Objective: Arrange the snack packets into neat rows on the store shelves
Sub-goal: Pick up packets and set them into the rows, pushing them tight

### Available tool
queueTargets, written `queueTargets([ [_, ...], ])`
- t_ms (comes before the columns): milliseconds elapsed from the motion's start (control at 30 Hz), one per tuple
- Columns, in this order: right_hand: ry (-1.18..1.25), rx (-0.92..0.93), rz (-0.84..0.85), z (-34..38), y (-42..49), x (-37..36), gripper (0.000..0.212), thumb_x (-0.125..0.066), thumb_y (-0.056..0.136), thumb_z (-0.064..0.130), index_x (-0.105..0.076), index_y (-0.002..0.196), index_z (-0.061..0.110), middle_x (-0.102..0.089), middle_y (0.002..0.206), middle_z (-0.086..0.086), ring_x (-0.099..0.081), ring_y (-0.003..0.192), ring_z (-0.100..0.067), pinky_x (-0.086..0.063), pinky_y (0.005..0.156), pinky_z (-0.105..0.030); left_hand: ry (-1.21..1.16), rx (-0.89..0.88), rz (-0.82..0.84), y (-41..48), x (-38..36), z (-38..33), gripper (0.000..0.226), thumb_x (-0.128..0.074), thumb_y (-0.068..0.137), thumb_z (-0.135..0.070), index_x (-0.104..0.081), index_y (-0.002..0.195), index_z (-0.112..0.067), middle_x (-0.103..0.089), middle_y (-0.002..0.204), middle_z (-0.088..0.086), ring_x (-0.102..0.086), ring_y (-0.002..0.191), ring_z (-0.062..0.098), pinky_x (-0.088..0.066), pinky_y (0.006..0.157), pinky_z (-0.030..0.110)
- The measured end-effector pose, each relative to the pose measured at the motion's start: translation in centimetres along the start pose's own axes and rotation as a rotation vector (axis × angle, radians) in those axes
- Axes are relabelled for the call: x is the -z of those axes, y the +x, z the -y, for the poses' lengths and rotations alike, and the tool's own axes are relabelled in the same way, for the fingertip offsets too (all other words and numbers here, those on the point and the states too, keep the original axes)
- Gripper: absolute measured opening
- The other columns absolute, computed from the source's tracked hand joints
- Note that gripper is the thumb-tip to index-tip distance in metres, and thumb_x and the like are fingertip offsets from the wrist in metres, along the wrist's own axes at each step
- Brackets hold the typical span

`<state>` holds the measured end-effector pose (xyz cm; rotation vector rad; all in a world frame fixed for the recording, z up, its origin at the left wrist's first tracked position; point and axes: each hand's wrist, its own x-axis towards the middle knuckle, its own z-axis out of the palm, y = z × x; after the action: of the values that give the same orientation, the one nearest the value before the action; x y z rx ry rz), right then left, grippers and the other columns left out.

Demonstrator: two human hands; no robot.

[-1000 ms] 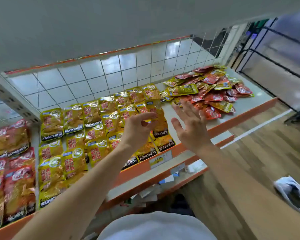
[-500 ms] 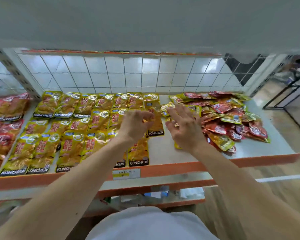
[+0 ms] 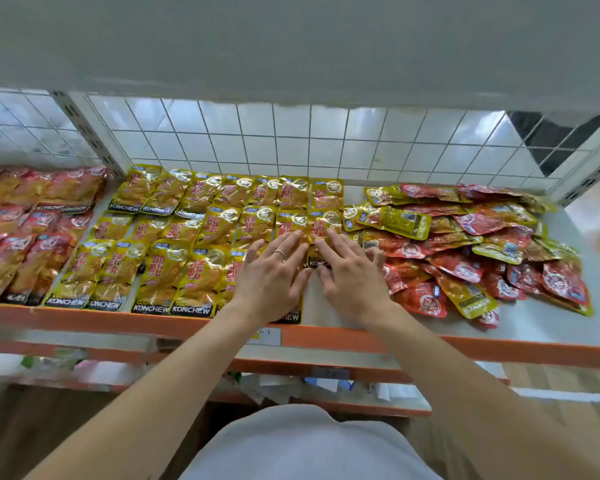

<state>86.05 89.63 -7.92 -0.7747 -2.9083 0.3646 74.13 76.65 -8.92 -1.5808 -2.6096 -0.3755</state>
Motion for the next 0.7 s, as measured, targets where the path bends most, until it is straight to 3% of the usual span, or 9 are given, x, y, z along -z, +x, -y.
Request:
queueTargets([
  [133,-0.050,-0.067,-0.080,0.74,-0.78,-0.78,0.050,-0.040,0.098,0.037,-0.044,0.148,0.032,-0.031,0.162,0.003,-0.033,0.146,-0.015,-0.011,0.103,-0.048,-0.061,0.053,-0.005,0.04,-0.29,0.09,0.058,-0.026,0.097,-0.052,-0.058,0.139,-0.029,-0.042,0.157,-0.005,-0.037,0.145,0.014,-0.023,0.116,0.045],
  [267,-0.089,-0.078,-0.072,0.95,-0.79,-0.88,0.050,-0.041,0.100,0.035,-0.040,0.150,0.031,-0.029,0.162,0.004,-0.030,0.146,-0.015,-0.009,0.105,-0.049,-0.051,0.049,-0.036,-0.03,-0.33,-0.26,0.054,-0.031,0.095,-0.050,-0.062,0.132,-0.026,-0.046,0.154,-0.003,-0.042,0.143,0.016,-0.024,0.118,0.047],
  [567,-0.136,-0.051,-0.036,1.01,-0.77,-0.91,0.058,-0.024,0.096,0.044,-0.037,0.152,0.033,-0.025,0.164,0.008,-0.025,0.149,-0.015,-0.010,0.105,-0.050,-0.057,0.064,-0.080,-0.13,-0.54,-0.10,0.054,-0.034,0.094,-0.048,-0.062,0.132,-0.022,-0.049,0.152,-0.001,-0.044,0.141,0.018,-0.028,0.115,0.047],
  [700,-0.106,-0.047,-0.088,1.04,-0.91,-0.94,0.057,-0.028,0.096,0.047,-0.047,0.146,0.030,-0.032,0.161,0.005,-0.030,0.148,-0.016,-0.013,0.104,-0.049,-0.036,0.069,-0.093,-0.37,-0.40,0.00,0.056,-0.037,0.094,-0.050,-0.061,0.135,-0.022,-0.050,0.150,0.004,-0.047,0.139,0.023,-0.031,0.114,0.048],
])
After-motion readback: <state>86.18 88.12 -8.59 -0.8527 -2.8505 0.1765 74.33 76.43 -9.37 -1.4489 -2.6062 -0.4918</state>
